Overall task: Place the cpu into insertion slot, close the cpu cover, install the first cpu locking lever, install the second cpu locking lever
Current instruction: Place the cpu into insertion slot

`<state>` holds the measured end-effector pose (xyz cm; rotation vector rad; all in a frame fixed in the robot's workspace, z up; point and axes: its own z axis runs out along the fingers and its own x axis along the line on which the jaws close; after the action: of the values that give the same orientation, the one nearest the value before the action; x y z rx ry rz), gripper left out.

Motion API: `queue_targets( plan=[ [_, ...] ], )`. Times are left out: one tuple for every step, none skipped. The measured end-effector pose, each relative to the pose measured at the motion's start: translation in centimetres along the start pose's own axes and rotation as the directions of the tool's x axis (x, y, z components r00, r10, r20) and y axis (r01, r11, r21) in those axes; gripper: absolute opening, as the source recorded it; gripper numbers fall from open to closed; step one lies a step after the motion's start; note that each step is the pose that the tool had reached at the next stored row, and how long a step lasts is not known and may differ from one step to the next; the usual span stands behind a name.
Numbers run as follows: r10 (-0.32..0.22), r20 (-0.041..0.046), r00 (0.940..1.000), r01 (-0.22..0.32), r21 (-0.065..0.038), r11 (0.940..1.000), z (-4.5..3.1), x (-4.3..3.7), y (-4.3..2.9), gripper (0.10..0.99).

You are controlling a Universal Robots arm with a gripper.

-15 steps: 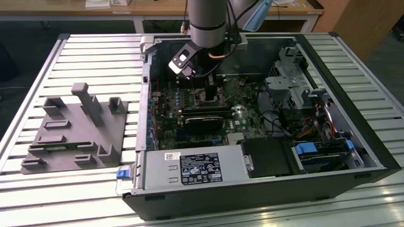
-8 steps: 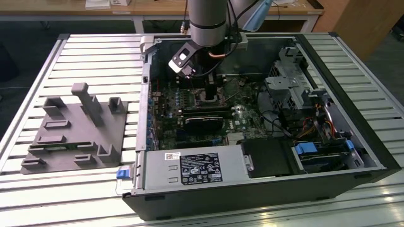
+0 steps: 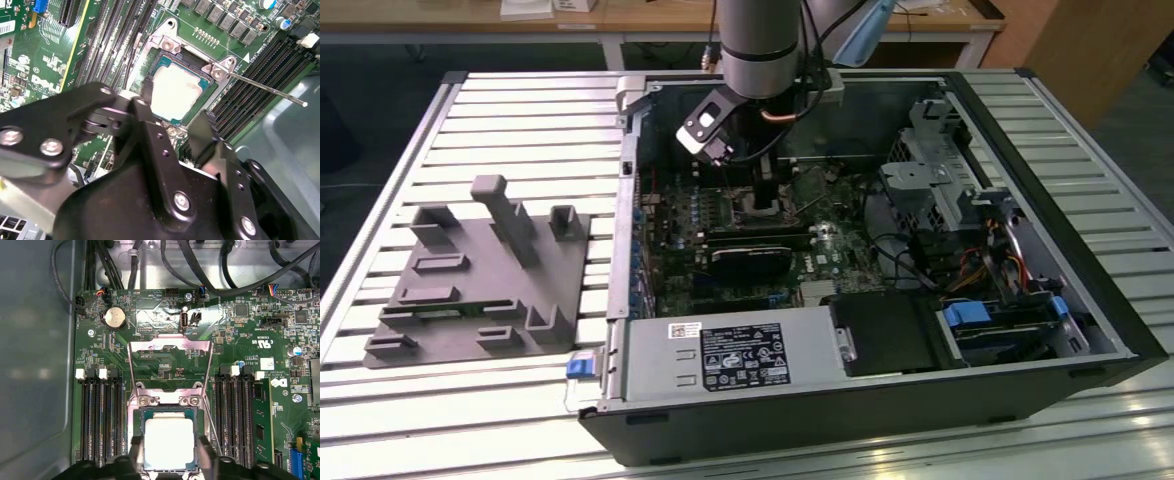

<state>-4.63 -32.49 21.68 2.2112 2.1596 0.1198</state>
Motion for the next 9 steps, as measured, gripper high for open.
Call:
queue_targets(
  plan=[
    [0.0, 0.0, 1.0, 0.0, 0.0, 1.0, 0.0, 0.0, 0.0, 0.533],
    [0.0, 0.0, 1.0, 0.0, 0.0, 1.0, 0.0, 0.0, 0.0, 0.471],
    [0.0, 0.0, 1.0, 0.0, 0.0, 1.0, -0.01, 0.0, 0.0, 0.416],
    [0.0, 0.0, 1.0, 0.0, 0.0, 1.0, -0.01, 0.0, 0.0, 0.357],
    [0.0, 0.0, 1.0, 0.0, 0.0, 1.0, -0.01, 0.0, 0.0, 0.357],
    [0.0, 0.0, 1.0, 0.0, 0.0, 1.0, -0.01, 0.0, 0.0, 0.298],
    [0.0, 0.0, 1.0, 0.0, 0.0, 1.0, -0.01, 0.0, 0.0, 0.239],
    [0.0, 0.0, 1.0, 0.0, 0.0, 1.0, -0.01, 0.0, 0.0, 0.239],
    [0.0, 0.0, 1.0, 0.0, 0.0, 1.0, -0.02, 0.0, 0.0, 0.18]
  ],
)
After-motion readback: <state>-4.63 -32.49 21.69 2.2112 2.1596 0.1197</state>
